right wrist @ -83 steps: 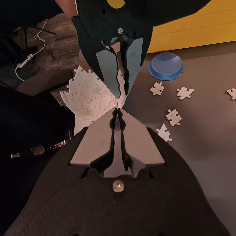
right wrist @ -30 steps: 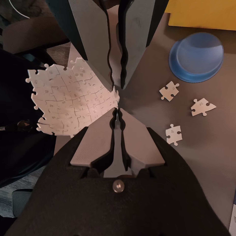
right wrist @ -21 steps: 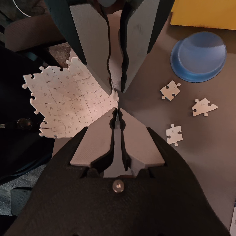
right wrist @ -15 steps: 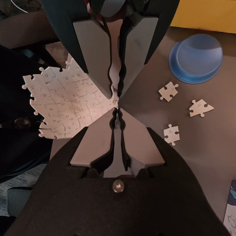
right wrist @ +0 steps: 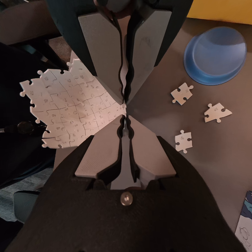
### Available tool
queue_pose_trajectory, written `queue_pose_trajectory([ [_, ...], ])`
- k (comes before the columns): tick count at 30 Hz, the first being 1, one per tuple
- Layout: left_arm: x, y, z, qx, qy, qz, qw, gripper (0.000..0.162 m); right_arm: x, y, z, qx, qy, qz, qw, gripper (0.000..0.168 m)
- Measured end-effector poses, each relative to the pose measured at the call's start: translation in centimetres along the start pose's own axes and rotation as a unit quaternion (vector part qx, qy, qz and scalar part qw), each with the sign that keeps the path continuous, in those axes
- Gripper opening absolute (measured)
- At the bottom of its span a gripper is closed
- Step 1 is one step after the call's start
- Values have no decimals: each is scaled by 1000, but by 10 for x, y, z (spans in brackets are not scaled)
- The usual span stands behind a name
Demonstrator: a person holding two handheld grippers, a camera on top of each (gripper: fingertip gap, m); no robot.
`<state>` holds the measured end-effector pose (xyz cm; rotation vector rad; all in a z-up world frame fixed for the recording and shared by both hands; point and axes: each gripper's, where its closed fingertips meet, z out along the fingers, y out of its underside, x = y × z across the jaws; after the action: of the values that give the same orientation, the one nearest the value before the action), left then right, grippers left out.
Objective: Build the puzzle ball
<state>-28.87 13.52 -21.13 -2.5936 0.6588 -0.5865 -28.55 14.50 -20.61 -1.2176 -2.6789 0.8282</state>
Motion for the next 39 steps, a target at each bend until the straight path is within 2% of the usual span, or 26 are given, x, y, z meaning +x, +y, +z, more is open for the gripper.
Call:
queue_pose_trajectory([
  [14,5,-2,3,19,7,-1,1000,9,1,1,1,3,5,0,1000,0],
  [22,3,-4,4,8,-22,-6,1000,6,1,2,0,13,8,5,1000,0],
  [27,3,-4,6,3,-14,-21,1000,11,1,4,0,16,7,8,1000,0],
  [39,-1,-5,8,-16,4,-22,1000,7,4,5,0,23,17,-10,1000,0],
])
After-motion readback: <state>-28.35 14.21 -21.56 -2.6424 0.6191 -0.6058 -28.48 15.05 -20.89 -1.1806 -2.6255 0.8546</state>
